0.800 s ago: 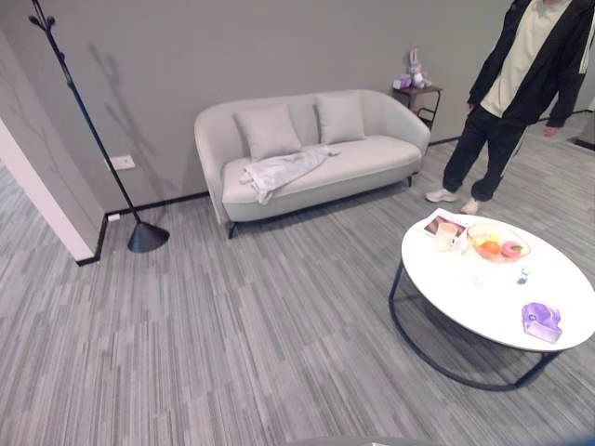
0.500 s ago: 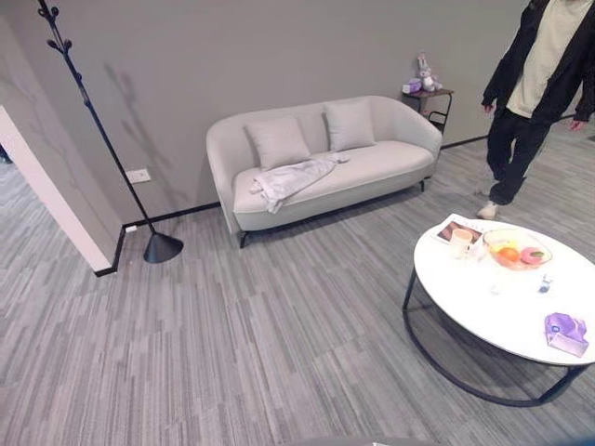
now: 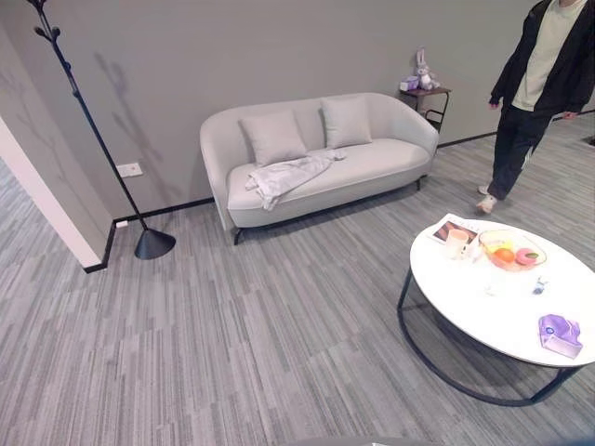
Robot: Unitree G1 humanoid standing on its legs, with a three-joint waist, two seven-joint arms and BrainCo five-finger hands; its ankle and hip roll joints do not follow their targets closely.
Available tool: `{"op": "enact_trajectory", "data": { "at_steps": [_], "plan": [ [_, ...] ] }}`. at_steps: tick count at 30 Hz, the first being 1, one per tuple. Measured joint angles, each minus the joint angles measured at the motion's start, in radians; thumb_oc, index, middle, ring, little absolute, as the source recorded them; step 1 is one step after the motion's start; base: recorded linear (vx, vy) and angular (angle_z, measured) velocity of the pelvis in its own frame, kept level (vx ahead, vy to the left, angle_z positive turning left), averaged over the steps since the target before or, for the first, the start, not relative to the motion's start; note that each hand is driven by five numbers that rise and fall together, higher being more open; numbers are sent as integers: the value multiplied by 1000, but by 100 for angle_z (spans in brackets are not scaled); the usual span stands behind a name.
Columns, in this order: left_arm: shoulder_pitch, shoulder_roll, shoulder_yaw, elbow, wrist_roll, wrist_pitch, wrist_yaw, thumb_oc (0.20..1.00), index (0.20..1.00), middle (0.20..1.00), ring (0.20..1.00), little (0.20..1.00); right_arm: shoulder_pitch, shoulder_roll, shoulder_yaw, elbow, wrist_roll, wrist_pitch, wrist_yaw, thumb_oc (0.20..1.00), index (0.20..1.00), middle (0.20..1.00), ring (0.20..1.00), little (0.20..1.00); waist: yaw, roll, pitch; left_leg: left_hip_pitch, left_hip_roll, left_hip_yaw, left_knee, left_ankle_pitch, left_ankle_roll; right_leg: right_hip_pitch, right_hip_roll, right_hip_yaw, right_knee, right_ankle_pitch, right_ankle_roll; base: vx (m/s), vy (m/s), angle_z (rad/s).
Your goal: Hang the clothes on the sofa on the clothes rack.
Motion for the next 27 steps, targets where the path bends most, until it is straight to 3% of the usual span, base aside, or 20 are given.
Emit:
{"op": "enact_trajectory", "data": {
  "at_steps": [8, 27],
  "plan": [
    [-5, 3, -50, -4, 46, 7, 25, 1000, 1000, 1000, 1000, 1000, -10, 1, 34, -5, -48, -1, -5, 1000, 1000, 1000, 1000, 1000, 2, -6, 4, 0, 0, 2, -8, 0, 0, -5, 0, 3, -6, -3, -1, 0, 0, 0],
    [-32, 3, -52, -33, 77, 8, 36, 1000, 1000, 1000, 1000, 1000, -34, 10, 34, -14, -58, -7, -6, 1000, 1000, 1000, 1000, 1000, -1, -13, 53, 19, 2, 11, -16, -1, 0, 7, 1, 7, 0, -10, -1, 7, -5, 0]
  ]
}}
